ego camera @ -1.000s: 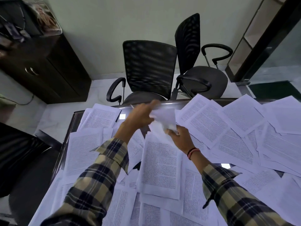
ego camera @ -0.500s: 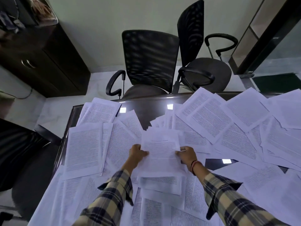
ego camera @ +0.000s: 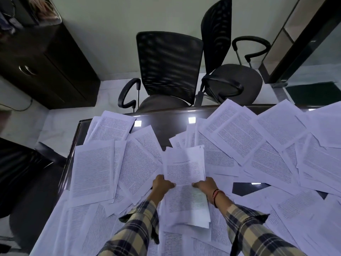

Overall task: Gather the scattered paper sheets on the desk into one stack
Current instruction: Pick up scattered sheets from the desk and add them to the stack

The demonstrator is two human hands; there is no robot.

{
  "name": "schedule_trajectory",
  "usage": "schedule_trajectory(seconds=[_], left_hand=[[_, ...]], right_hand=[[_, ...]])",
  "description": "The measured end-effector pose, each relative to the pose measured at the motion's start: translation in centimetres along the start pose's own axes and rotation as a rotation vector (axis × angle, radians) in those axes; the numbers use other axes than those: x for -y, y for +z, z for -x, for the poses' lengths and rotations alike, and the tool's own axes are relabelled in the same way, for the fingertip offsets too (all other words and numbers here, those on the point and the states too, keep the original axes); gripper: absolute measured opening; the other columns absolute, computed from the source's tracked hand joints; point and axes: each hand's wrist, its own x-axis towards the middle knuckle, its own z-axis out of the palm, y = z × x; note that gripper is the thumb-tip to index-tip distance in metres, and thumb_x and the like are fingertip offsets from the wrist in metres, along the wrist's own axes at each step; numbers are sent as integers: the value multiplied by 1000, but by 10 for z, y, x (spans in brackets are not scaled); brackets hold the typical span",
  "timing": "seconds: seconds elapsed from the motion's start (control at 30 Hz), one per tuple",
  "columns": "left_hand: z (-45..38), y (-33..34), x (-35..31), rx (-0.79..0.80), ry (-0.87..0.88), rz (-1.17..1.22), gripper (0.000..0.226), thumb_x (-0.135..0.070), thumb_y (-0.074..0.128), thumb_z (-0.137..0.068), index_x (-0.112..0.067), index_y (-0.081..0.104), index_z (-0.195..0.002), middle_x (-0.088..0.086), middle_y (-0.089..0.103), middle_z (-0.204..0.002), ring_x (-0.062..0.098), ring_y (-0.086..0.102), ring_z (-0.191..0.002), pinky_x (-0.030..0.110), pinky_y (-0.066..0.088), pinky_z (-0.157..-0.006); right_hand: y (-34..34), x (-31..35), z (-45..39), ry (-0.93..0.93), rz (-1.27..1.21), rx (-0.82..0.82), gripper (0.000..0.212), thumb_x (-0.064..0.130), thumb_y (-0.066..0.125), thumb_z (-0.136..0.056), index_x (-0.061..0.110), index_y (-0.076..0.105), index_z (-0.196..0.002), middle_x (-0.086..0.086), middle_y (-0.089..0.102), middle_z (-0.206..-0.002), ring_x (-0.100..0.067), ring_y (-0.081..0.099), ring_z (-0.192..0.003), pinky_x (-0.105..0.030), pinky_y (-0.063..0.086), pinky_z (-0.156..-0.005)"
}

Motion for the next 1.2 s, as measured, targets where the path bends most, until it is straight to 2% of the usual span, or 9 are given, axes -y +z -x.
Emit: schedule_trajectory(seconds=[0.07,0.2,0.37,0.47,0.63,0.73,0.93,1.07,1.2], left_hand=[[0,-2,3,49,-17,106,41,-10,92,-72,-2,74,-108,13,76,-111,27,72,-95,33,60,-79],[23,-15,-15,95,94,328,30,-2,88,-75,-3,76,-102,13,79,-96,25,76,-77,29,59,-59],[50,-33,-61,93,399,423,57,-5,90,-63,1,71,-116,22,75,-110,38,73,-103,52,62,-83],[66,-40,-86,128,567,473,48,-3,85,-71,-5,72,-117,22,72,-114,33,70,-107,48,62,-88],[87,-33,-88,120,600,427,55,-19,88,-69,-3,71,-119,21,73,-113,43,68,-109,57,60,-90],[91,-29,-77,132,599,408,58,-10,89,-71,-8,68,-125,21,71,-117,43,66,-113,61,58,-92],[109,-25,-76,162,595,416,63,-6,88,-72,-10,65,-131,16,71,-121,35,66,-113,51,60,-92],[120,-15,-76,103,610,407,53,-17,85,-75,-12,70,-126,12,75,-113,31,70,-106,47,63,-83],[124,-9,-71,47,614,419,43,-8,83,-85,-11,68,-126,8,76,-112,30,71,-106,45,64,-84]], right_hand=[[-6,5,9,-133,19,31,36,5,83,-80,5,72,-114,-11,75,-113,-28,71,-102,-39,58,-94],[-25,33,37,-406,-42,42,31,2,82,-81,15,74,-108,-2,78,-103,-25,74,-99,-27,61,-77],[-51,79,66,-618,-41,-15,14,4,82,-81,6,75,-94,-10,77,-88,-16,70,-78,-25,59,-68],[-60,94,82,-723,-91,-5,15,8,84,-82,13,76,-93,2,78,-86,-8,70,-78,-18,56,-67],[-69,85,86,-808,-146,-16,52,18,92,-73,13,68,-119,-7,74,-107,-24,72,-98,-41,64,-77],[-85,78,91,-817,-187,41,83,12,87,-79,28,43,-147,9,65,-125,-17,66,-113,-34,62,-84],[-102,76,101,-782,-43,84,38,11,85,-81,27,68,-111,-2,74,-99,-28,70,-101,-23,61,-74],[-100,67,106,-761,-64,-10,27,5,86,-78,22,74,-96,-2,79,-87,-24,74,-86,-34,64,-75],[-95,51,104,-736,56,-63,23,33,86,-79,14,77,-87,-6,77,-78,-25,74,-78,-41,63,-73]])
